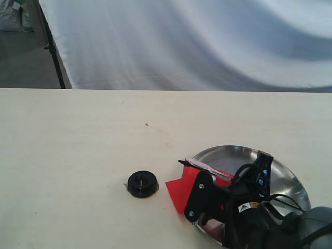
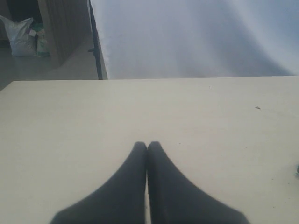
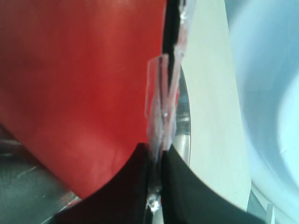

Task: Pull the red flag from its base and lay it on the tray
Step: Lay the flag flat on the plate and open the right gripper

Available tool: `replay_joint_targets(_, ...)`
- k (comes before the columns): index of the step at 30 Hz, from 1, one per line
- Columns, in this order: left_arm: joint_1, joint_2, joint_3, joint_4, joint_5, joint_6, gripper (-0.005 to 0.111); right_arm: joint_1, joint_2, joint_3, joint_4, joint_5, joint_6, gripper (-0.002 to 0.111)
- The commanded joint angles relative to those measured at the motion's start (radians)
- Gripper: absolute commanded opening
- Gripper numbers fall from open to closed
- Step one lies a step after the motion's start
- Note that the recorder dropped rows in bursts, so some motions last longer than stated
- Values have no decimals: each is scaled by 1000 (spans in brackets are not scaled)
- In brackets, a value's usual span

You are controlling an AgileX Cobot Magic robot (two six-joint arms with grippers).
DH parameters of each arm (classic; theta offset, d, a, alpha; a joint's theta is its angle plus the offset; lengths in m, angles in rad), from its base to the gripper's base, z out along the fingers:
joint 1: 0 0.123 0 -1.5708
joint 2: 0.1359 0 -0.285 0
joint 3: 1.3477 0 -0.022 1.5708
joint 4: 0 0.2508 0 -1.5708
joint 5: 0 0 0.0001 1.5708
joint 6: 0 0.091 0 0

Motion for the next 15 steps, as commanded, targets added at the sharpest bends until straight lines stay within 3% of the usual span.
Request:
replay_joint_targets(1, -6, -3, 3, -6, -5, -1, 0, -7, 1, 3, -16, 0, 26, 0)
replay_joint_targets(7, -6, -3, 3, -6, -5, -1, 0, -7, 1, 3, -16, 0, 34, 0)
replay_joint_targets(9, -6, -3, 3, -6, -5, -1, 0, -7, 1, 3, -18, -3, 49, 5)
replay_joint_targets(13, -6, -3, 3, -6, -5, -1, 0, -7, 1, 3, -32, -27, 87, 38)
replay_joint_targets(15, -6, -3, 3, -6, -5, -1, 0, -7, 1, 3, -41, -34, 97, 61)
